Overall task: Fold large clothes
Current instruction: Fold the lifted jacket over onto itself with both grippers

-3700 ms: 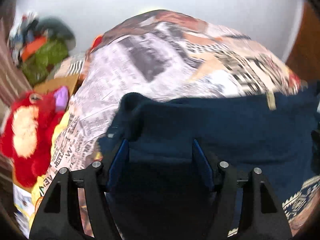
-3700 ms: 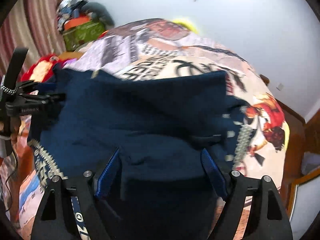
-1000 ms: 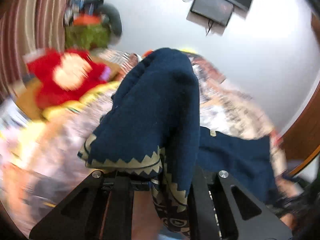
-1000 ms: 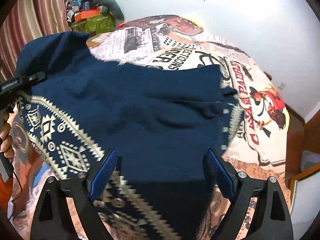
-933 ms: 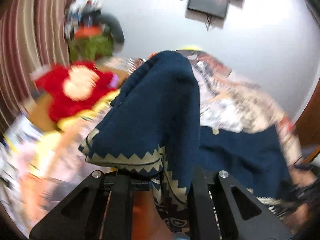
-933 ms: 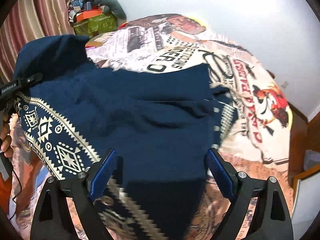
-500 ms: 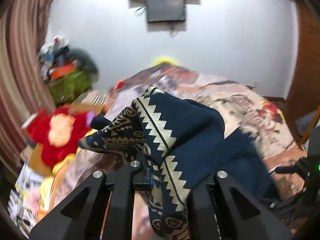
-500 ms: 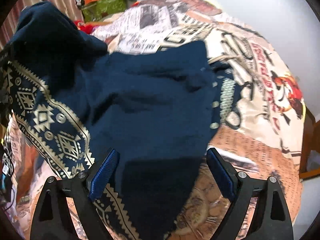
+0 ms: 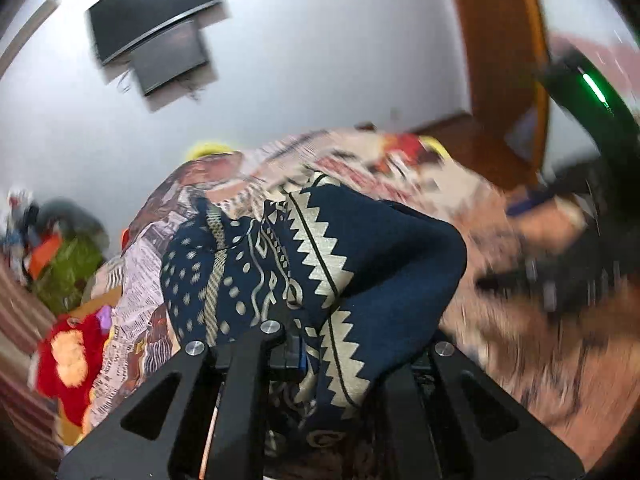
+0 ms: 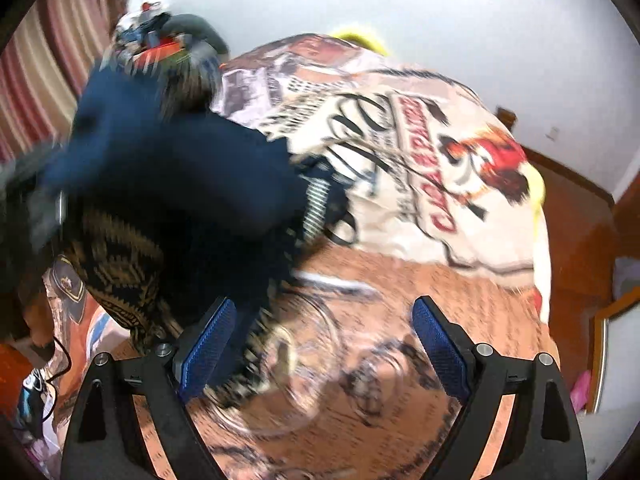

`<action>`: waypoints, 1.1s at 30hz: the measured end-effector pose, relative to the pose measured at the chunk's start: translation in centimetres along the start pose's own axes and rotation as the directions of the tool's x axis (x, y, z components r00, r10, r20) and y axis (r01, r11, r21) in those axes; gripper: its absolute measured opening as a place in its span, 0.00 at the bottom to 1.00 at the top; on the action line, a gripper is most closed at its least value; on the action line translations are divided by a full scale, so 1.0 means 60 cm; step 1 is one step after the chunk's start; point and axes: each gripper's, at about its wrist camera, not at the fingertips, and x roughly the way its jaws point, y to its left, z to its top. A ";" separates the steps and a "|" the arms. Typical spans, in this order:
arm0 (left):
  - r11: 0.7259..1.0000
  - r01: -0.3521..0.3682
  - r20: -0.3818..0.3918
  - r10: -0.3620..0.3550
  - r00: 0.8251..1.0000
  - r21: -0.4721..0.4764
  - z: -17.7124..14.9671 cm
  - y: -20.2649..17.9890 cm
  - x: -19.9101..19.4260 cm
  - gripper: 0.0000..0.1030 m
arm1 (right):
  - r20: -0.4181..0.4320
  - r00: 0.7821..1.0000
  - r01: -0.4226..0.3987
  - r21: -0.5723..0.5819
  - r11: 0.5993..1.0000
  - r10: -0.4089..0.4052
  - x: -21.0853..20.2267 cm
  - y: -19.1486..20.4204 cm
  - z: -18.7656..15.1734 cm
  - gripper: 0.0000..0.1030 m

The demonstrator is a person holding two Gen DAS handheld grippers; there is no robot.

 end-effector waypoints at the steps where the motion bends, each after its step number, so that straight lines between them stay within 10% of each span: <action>1: 1.000 0.001 -0.014 0.000 1.000 0.031 -0.012 -0.007 -0.004 0.07 | -0.014 1.000 -0.012 0.014 1.000 0.012 0.002 -0.008 -0.007 0.87; 15: 0.992 0.123 -0.155 -0.126 0.980 -0.030 -0.138 0.008 -0.022 0.08 | -0.099 0.986 -0.143 -0.043 0.989 0.138 0.047 0.054 -0.039 0.87; 22: 0.985 0.137 -0.170 -0.153 0.974 -0.104 -0.150 0.035 -0.066 0.57 | -0.039 0.992 -0.120 -0.043 0.992 0.118 -0.004 0.036 -0.006 0.87; 33: 0.937 0.093 -0.072 -0.124 0.990 -0.337 -0.160 0.173 -0.176 0.64 | -0.039 0.957 -0.287 0.012 0.958 0.288 0.018 0.116 0.089 0.87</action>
